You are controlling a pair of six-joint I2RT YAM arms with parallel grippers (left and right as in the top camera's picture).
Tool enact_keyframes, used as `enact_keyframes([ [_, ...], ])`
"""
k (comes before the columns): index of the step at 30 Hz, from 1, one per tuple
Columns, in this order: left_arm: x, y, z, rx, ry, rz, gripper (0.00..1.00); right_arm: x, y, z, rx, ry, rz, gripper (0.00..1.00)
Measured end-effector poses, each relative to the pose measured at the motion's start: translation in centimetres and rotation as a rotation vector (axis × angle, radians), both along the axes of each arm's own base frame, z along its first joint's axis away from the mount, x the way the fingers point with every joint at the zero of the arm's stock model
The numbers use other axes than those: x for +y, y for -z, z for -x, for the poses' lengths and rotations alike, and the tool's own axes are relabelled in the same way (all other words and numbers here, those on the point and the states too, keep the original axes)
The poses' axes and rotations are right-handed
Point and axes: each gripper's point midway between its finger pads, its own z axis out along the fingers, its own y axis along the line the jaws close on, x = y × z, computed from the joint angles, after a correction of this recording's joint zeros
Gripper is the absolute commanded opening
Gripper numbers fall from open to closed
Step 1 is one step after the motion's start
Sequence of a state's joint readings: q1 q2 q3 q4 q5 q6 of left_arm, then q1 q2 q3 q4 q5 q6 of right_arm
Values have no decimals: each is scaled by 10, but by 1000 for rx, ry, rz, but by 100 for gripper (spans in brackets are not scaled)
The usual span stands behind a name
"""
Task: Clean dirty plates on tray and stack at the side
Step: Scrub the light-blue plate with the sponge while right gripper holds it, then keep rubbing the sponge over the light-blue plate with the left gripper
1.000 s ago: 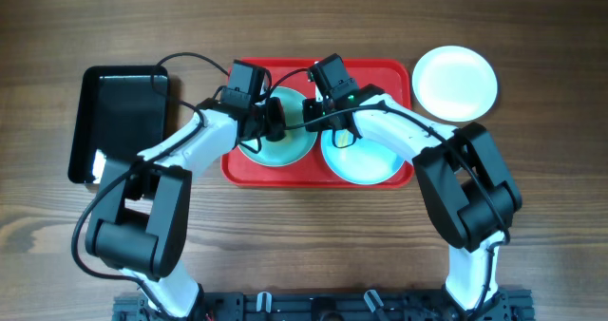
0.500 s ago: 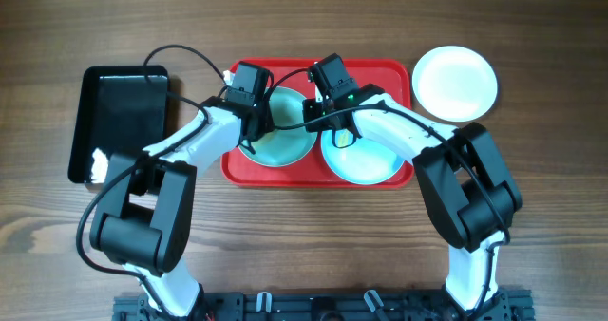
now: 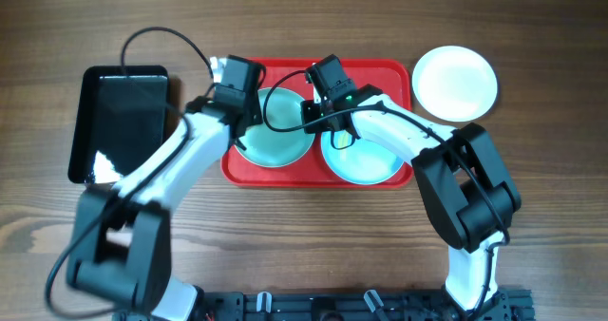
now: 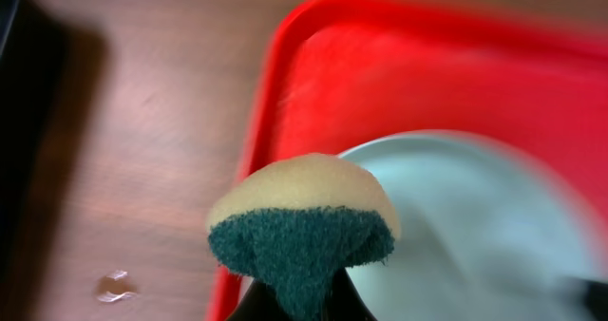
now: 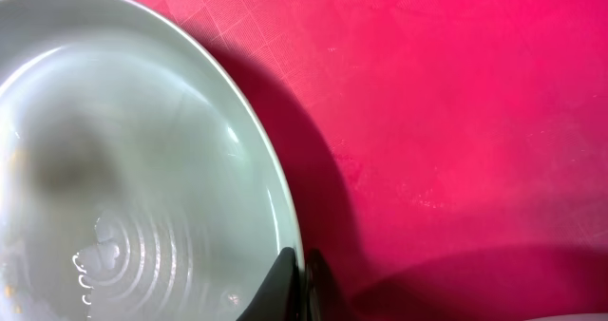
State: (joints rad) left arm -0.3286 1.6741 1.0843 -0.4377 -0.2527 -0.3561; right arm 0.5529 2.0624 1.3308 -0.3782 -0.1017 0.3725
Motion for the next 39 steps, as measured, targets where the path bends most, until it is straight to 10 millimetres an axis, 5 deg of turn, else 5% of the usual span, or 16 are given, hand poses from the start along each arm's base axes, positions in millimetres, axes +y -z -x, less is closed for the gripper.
enact_keyframes([
  [2, -21, -18, -3, -31, 60, 112, 4, 0, 0, 0, -1, 1, 2, 5],
  [4, -36, -14, 1, 2, 92, 192, 4, -1, 0, -1, -1, 3, 1, 4],
  [12, -61, 64, 17, 236, 79, 322, 8, -3, 0, -2, -3, 7, 4, 4],
  [15, -63, 76, 17, 254, 76, 328, 12, -3, 0, -2, -3, 7, 5, 4],
  [18, -60, 77, 13, 236, 61, 308, 20, -3, 0, -2, -3, 7, 4, 4],
  [23, -41, 75, 2, 181, 8, 202, 48, -3, 0, -2, -3, 7, 5, 4],
  [27, -31, 74, -2, 159, 2, 141, 29, -3, 0, -2, -3, 7, 4, 4],
  [35, -28, 68, -1, 149, 15, 116, 32, -3, 0, -2, -3, 7, 4, 4],
  [39, -34, 35, -5, 80, 35, 164, 33, -3, 0, -2, -3, 7, 4, 4],
])
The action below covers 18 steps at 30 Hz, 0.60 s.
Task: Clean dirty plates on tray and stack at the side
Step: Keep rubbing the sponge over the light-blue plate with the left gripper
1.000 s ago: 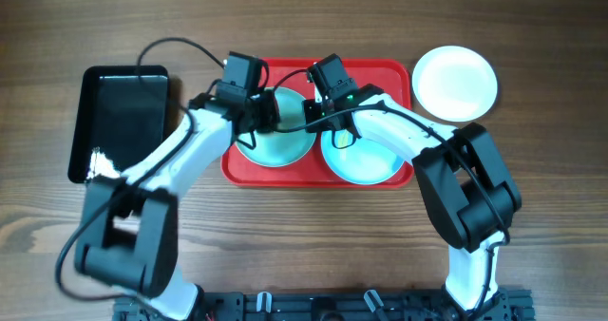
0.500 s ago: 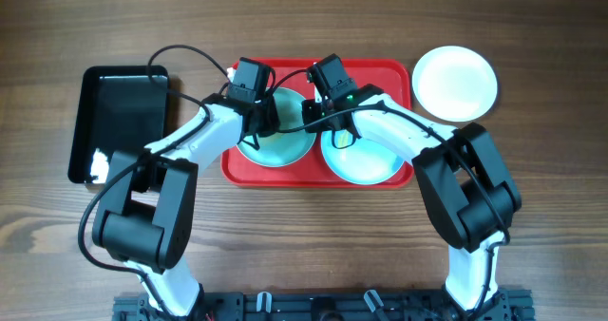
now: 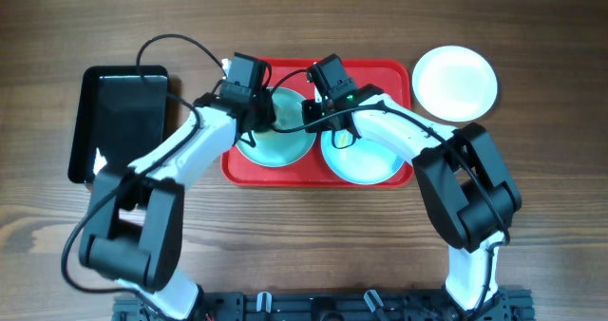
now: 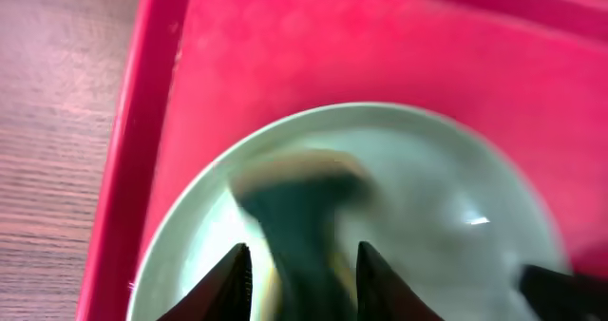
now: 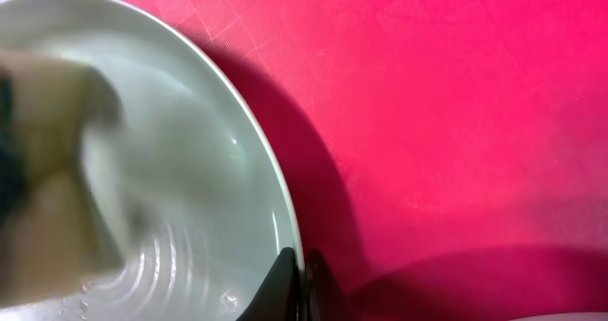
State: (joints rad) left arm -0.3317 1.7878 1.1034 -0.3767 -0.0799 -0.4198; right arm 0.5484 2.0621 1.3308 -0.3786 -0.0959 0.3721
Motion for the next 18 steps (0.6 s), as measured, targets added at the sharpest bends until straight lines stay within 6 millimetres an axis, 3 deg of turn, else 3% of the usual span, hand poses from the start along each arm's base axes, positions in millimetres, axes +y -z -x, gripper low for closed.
enact_keyframes([
  [7, -14, -2, 7, 30, 45, 75, 35, 0, 0, 0, 0, 1, 0, 4],
  [13, -9, 24, 11, 87, 36, 33, 40, 0, 0, 0, 0, 0, 0, 4],
  [18, -1, 26, 10, 80, 19, -8, 30, 0, 0, 0, 0, 0, 0, 4],
])
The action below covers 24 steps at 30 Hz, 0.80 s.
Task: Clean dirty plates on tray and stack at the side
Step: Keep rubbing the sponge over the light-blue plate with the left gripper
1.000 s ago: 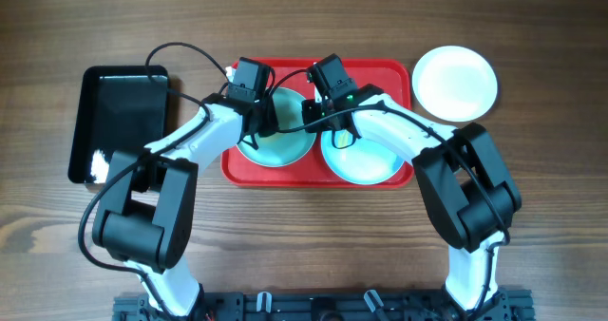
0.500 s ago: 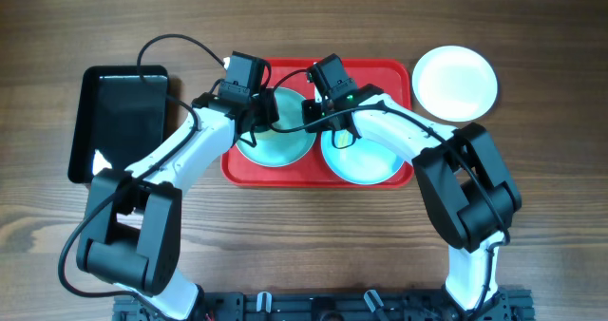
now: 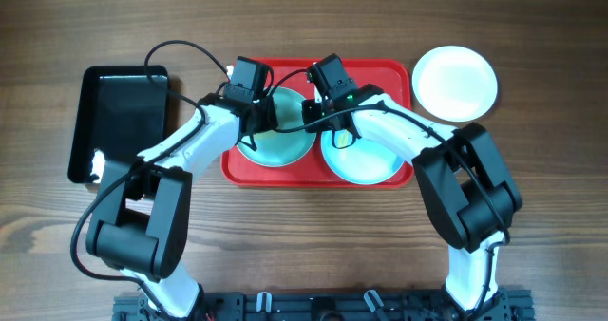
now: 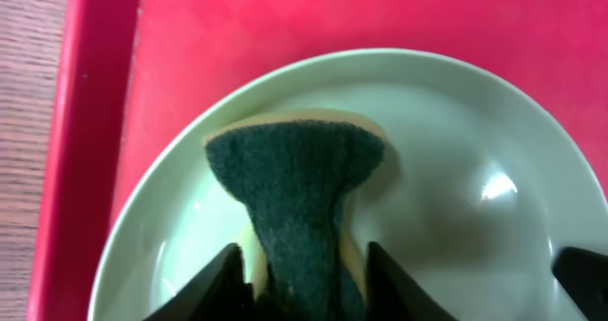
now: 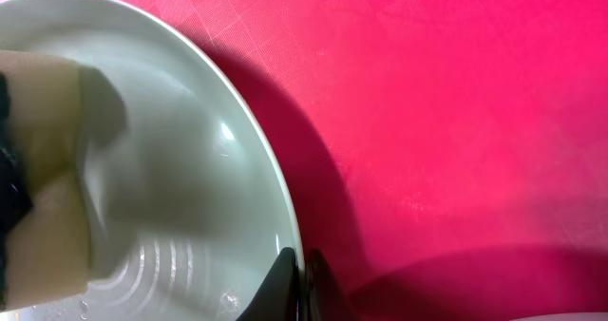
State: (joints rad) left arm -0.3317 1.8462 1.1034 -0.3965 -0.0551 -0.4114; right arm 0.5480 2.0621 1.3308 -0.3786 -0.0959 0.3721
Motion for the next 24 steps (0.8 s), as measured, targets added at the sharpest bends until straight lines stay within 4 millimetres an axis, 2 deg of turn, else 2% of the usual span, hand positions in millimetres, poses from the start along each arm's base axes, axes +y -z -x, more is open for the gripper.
enact_keyframes([
  [5, 1, 0, -1, -3, -1, -7, 26, 0, 0, 0, 0, 0, 0, 4],
  [7, 1, 0, -1, -4, 0, -7, 17, 0, 0, 0, 0, 0, 0, 4],
  [8, 1, 0, -1, -4, 3, -9, 7, 0, 0, 0, 0, 0, 0, 4],
  [9, 1, 0, -1, -4, 0, -7, 5, 0, 0, 0, 0, 0, 0, 4],
  [20, -15, 3, 7, 39, 44, 75, 4, 0, 0, 0, 0, 0, 0, 3],
  [22, -12, 6, 10, 53, 42, 65, 4, 0, 0, 0, 0, 0, 0, 4],
  [24, 0, 10, 17, 79, 20, -1, 4, 0, 0, 0, 1, 0, 0, 4],
])
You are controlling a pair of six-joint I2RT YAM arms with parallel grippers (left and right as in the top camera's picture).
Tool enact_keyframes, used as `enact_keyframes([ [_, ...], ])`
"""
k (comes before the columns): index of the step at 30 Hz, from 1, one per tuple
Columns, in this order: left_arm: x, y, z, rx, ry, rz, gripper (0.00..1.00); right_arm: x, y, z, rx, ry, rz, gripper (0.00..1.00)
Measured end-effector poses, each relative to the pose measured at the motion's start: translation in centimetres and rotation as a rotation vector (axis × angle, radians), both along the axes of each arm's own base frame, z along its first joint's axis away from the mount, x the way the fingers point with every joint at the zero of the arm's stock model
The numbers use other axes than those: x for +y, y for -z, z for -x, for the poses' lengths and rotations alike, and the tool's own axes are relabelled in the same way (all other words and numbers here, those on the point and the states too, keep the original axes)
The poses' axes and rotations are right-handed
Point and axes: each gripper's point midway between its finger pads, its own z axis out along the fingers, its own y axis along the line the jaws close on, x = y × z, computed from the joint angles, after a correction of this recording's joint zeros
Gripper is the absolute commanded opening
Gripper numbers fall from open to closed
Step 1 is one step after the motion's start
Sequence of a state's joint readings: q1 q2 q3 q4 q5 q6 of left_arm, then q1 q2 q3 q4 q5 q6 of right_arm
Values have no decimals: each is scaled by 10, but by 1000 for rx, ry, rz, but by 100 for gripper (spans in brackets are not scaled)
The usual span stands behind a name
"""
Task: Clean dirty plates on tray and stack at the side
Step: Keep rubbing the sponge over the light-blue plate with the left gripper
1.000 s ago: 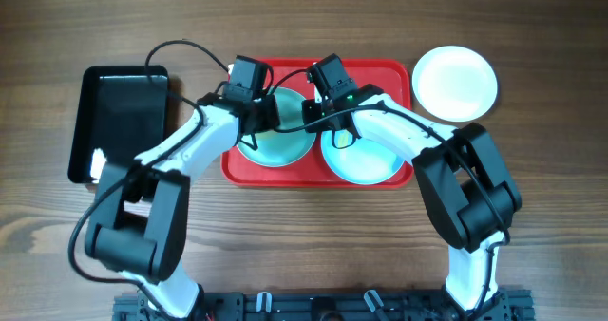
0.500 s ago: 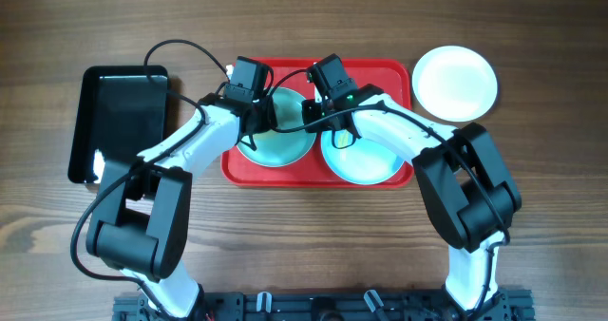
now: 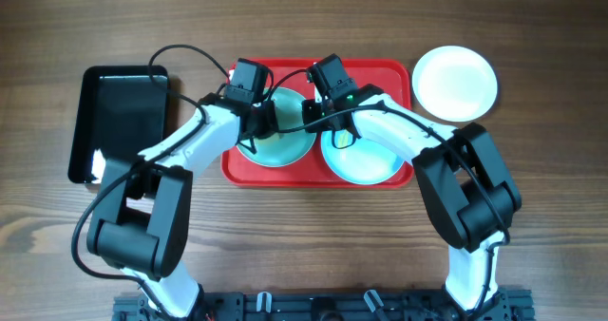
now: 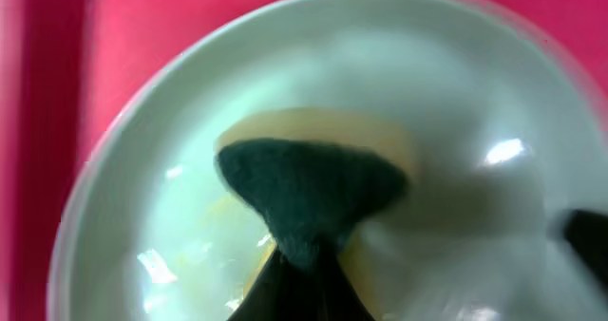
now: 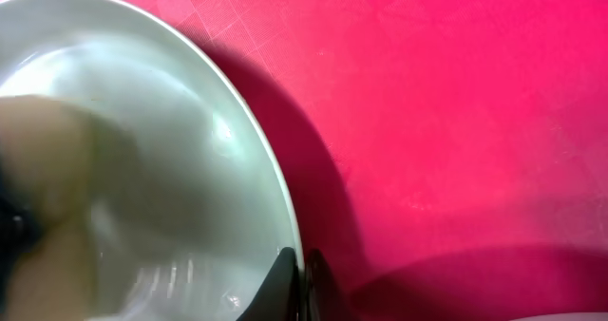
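Observation:
Two pale green plates sit on the red tray (image 3: 394, 72). The left plate (image 3: 285, 148) has my left gripper (image 3: 258, 122) over it, shut on a yellow sponge with a dark green scouring face (image 4: 313, 183), which presses on the wet plate (image 4: 456, 103). My right gripper (image 3: 312, 115) is shut on that plate's right rim (image 5: 285, 236), one finger inside and one outside. The second green plate (image 3: 366, 164) lies at the tray's right. A white plate (image 3: 456, 82) rests on the table, right of the tray.
A black tray (image 3: 119, 122) lies on the wooden table left of the red tray. The arms' cables loop above the tray's far edge. The red tray floor (image 5: 456, 103) fills the right wrist view.
The sponge has shifted a little further toward the middle of the left plate, and more wet sheen shows beside it. My right gripper stays shut on the rim, unmoved.
First my left gripper held the sponge over the tray's left edge, short of the plate, while my right gripper pinched the plate's rim. Then the sponge was on the plate near its left side. Now it sits nearer the centre, with the rim held throughout.

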State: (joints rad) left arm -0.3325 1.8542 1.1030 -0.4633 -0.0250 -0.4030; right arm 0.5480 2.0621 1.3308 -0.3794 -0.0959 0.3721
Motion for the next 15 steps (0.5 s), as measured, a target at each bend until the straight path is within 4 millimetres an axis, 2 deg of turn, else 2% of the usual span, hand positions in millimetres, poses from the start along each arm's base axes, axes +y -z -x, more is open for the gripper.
enact_keyframes([
  [2, 11, 2, 3, 5, -17, -67, 4, 0, 0, 0, 0, 0, 0, 4],
  [5, 45, -1, 5, -10, -70, -259, 4, 0, 0, 0, 1, -1, -1, 4],
  [7, 59, -5, 3, -33, -79, -354, 4, 6, -1, 4, 8, -17, -17, 4],
  [12, 68, -16, 0, -69, -84, -427, 4, 12, -2, 6, 11, -30, -29, 4],
  [15, 60, -30, -7, -114, -80, -360, 4, 6, -1, 4, 10, -16, -15, 4],
])
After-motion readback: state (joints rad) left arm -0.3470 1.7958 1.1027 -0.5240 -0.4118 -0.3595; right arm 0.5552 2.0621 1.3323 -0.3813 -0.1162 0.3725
